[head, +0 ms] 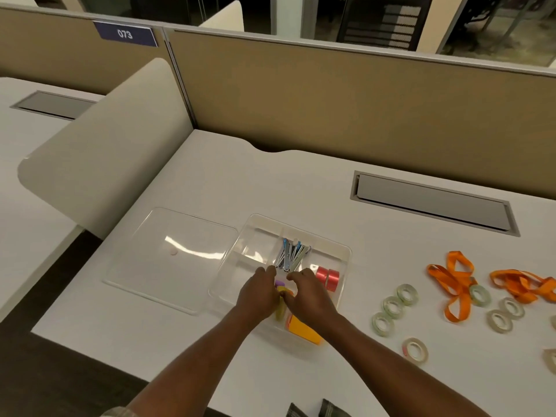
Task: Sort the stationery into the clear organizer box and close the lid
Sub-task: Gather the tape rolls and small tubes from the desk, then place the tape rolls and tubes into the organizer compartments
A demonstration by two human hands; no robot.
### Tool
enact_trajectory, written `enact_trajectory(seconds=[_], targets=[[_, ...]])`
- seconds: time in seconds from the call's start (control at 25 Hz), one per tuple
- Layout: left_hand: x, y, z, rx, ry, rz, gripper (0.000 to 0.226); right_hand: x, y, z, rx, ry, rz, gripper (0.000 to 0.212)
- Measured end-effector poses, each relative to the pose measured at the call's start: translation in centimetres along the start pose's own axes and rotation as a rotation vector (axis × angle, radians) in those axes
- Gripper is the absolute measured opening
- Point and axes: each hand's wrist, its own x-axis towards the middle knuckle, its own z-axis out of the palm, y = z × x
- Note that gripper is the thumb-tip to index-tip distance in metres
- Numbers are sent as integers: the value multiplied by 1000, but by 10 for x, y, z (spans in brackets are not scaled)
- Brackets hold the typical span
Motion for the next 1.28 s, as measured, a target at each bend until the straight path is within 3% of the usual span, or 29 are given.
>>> enact_trajectory(seconds=[0.2,0.64,0.8,1.04,1.28], targets=[[-1,32,5,64,87,106,37,-15,18,-20,32,92,-15,35],[-27,152,79,106,-4,430,33,-102,132,-107,2,276,124,27],[-42,177,118,228,-96,449,36,-136,185,-125,-138,185,211,37],[-63,181,164,399,-158,423,50,-160,226,-113,-276,-67,193,67],[-67,188,173,448,-119,369,48,-159,242,-106,-410,-121,93,63]])
